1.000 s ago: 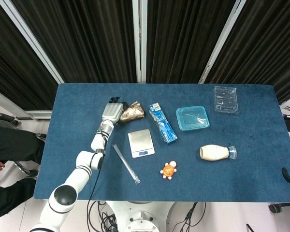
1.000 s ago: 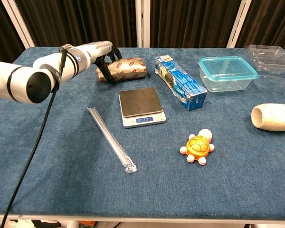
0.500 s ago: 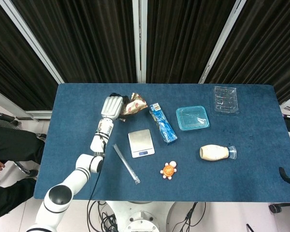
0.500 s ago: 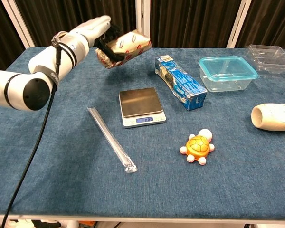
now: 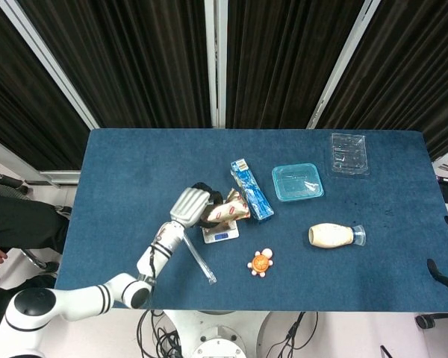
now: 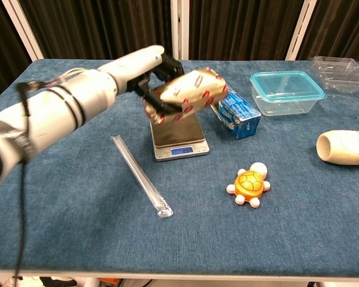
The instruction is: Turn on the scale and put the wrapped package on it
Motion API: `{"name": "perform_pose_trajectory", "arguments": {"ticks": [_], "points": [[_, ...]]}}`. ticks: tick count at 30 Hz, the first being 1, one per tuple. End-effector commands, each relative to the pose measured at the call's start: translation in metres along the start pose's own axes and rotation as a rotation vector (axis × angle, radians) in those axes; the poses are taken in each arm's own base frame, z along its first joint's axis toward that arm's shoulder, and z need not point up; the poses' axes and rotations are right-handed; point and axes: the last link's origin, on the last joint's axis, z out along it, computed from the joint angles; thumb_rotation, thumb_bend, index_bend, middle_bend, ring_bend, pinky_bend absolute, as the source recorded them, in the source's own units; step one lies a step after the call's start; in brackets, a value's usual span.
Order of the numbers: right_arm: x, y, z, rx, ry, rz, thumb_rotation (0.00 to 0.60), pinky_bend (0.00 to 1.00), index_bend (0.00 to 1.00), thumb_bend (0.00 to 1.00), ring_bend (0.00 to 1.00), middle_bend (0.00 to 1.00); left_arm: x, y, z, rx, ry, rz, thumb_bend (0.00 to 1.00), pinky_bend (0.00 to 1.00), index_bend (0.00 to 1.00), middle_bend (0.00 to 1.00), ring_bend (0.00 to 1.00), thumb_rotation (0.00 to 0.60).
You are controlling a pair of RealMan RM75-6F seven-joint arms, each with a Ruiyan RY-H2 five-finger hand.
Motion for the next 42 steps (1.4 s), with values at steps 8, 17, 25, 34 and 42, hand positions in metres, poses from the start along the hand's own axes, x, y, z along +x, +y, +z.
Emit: {"name": "perform_pose_trajectory", "arguments": {"ticks": [8, 17, 25, 34, 42], "points": [[-0.003, 0.004, -0.001, -0.007, -0.012, 0.000, 0.600, 0.00, 0.00, 0.22, 0.00, 0.00, -0.005, -0.013, -0.021, 0.076, -0.046, 0.089, 0.29, 0.23, 0.56, 0.67, 0.33, 0.600], [-0.004, 0.006, 0.002, -0.015, -0.021, -0.001, 0.600, 0.00, 0.00, 0.22, 0.00, 0.00, -0.020, -0.009, -0.012, 0.067, -0.096, 0.085, 0.28, 0.19, 0.33, 0.49, 0.22, 0.600], [-0.003, 0.009, 0.003, -0.024, -0.024, -0.002, 0.600, 0.00, 0.00, 0.22, 0.00, 0.00, -0.016, -0.002, -0.005, 0.033, -0.031, 0.046, 0.23, 0.15, 0.00, 0.18, 0.10, 0.600], [-0.004, 0.008, 0.003, -0.020, -0.025, 0.000, 0.600, 0.00, 0.00, 0.22, 0.00, 0.00, -0.007, -0.003, -0.004, 0.002, 0.045, 0.019, 0.21, 0.05, 0.00, 0.05, 0.00, 0.600], [-0.004, 0.008, 0.004, -0.017, -0.025, -0.002, 0.600, 0.00, 0.00, 0.22, 0.00, 0.00, 0.031, -0.033, -0.042, 0.065, 0.075, 0.139, 0.21, 0.00, 0.00, 0.05, 0.00, 0.600]]}}
